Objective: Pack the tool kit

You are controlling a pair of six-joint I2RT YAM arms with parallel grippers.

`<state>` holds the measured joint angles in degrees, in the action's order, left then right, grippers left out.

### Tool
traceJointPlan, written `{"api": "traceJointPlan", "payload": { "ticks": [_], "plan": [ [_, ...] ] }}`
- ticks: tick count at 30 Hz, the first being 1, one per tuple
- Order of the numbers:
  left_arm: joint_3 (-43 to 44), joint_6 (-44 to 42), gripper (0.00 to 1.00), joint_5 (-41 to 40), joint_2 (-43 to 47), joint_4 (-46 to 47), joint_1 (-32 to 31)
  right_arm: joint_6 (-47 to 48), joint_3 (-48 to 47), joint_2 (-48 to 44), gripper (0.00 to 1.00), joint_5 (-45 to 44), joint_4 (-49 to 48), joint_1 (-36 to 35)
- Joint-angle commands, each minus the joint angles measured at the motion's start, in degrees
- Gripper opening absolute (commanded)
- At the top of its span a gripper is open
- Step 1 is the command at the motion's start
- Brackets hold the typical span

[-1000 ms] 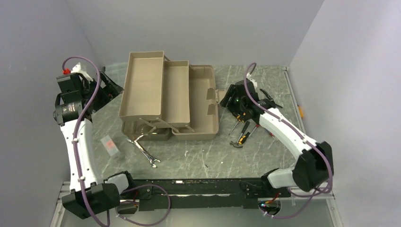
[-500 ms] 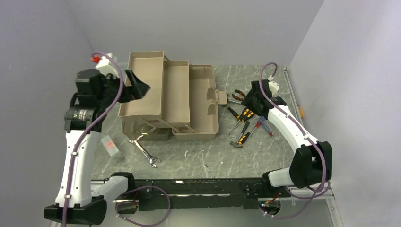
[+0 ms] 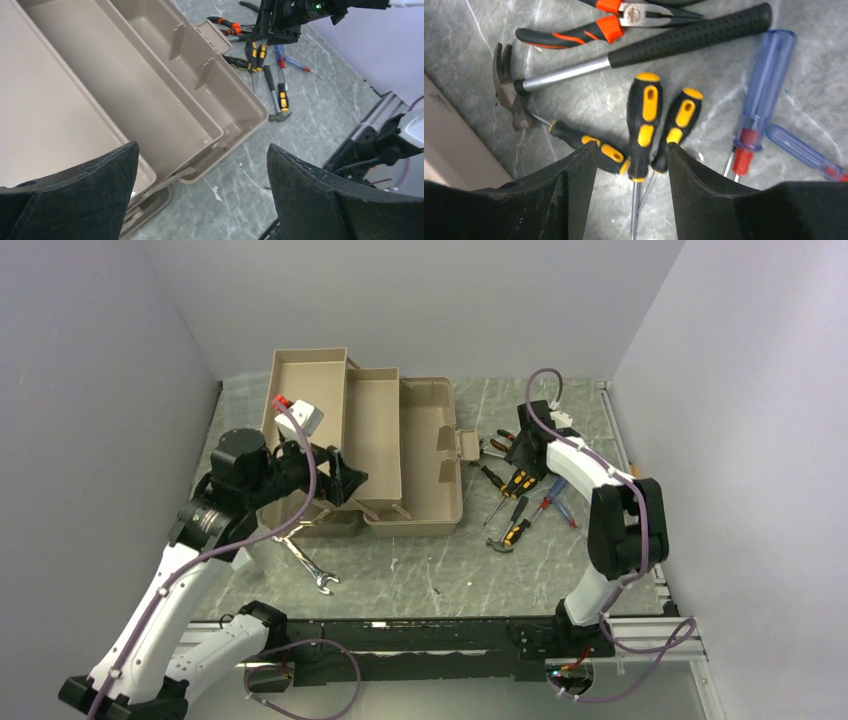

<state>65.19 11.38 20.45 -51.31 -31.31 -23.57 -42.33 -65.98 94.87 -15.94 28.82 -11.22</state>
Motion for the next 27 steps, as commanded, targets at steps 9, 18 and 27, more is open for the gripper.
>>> {"api": "traceJointPlan", "payload": {
  "ticks": [9,18,27],
  "plan": [
    [-12.7,-7.7,0.99,-9.5,18.0,11.7,-0.2,1.2,-9.4,13.6,0.52,-0.8,-2.1,0.7],
    [-14.9,-7.9,1.00,-10.7,20.3,12.1,-0.2,2.3,-9.0,15.2,0.29,0.7,-2.3,2.2],
    [-15.2,-7.9,0.99,-11.5,20.4,11.8,-0.2,3.6,-8.2,7.0,0.13,2.4,-1.7,2.2]
  ]
}}
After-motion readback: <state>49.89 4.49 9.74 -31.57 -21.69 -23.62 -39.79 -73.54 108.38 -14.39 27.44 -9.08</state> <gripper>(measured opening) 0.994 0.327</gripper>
